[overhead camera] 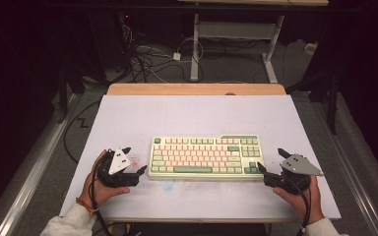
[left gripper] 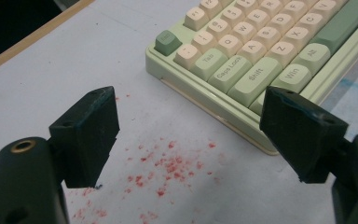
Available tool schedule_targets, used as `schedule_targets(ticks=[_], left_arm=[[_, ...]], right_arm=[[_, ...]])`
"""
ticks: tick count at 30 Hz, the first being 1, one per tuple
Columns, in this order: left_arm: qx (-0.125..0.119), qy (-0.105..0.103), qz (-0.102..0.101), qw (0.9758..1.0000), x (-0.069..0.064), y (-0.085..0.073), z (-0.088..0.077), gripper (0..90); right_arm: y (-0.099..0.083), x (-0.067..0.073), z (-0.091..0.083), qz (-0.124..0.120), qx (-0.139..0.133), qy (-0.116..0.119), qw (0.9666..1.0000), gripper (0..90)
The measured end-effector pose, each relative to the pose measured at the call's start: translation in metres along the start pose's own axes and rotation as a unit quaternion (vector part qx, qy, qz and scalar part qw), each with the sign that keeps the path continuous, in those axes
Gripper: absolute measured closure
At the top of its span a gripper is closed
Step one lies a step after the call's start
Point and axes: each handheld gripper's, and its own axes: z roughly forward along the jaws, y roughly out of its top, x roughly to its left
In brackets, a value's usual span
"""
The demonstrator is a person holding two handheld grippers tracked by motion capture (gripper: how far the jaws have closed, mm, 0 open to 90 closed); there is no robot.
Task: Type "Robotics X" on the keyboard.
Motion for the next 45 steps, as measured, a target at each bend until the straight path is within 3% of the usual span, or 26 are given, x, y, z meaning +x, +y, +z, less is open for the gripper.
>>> schedule_targets(ticks=[8, 11, 14, 16, 23, 29, 33, 38, 45], left_arm=[[-0.002, -0.001, 0.001, 1.0000, -0.002, -0.001, -0.003, 18.7], [-0.002, 0.000, 0.003, 1.0000, -0.002, -0.004, -0.005, 18.7], [-0.003, 0.002, -0.002, 1.0000, -0.001, -0.003, -0.006, 18.7], [-0.001, 0.002, 0.000, 1.0000, -0.001, -0.003, -0.005, 18.7], [0.003, 0.000, -0.002, 1.0000, -0.001, 0.000, -0.003, 19.2], [0.011, -0.004, -0.004, 0.9999, -0.001, 0.001, -0.002, 20.9], [0.012, -0.007, -0.008, 0.9999, -0.001, 0.001, 0.000, 22.4], [0.014, -0.006, -0.003, 0.9999, 0.000, 0.001, 0.001, 22.6], [0.022, -0.014, -0.007, 0.9996, -0.003, 0.001, 0.003, 22.6]], right_arm=[[0.001, 0.001, -0.002, 0.002, 0.001, -0.004, 1.0000, 20.5], [0.005, 0.005, -0.002, -0.009, -0.002, -0.002, 1.0000, 24.5], [0.005, 0.006, -0.005, -0.012, -0.011, 0.021, 0.9997, 28.0], [0.005, 0.005, -0.005, -0.013, -0.011, 0.037, 0.9992, 32.4], [0.008, 0.002, -0.006, -0.011, -0.007, 0.053, 0.9985, 50.6], [0.019, 0.002, -0.002, -0.020, 0.012, 0.080, 0.9965, 78.1], [0.029, 0.006, 0.005, -0.031, 0.023, 0.107, 0.9935, 89.9], [0.036, 0.016, 0.015, -0.046, 0.038, 0.133, 0.9893, 90.0], [0.044, 0.027, 0.031, -0.061, 0.054, 0.151, 0.9851, 90.0]])
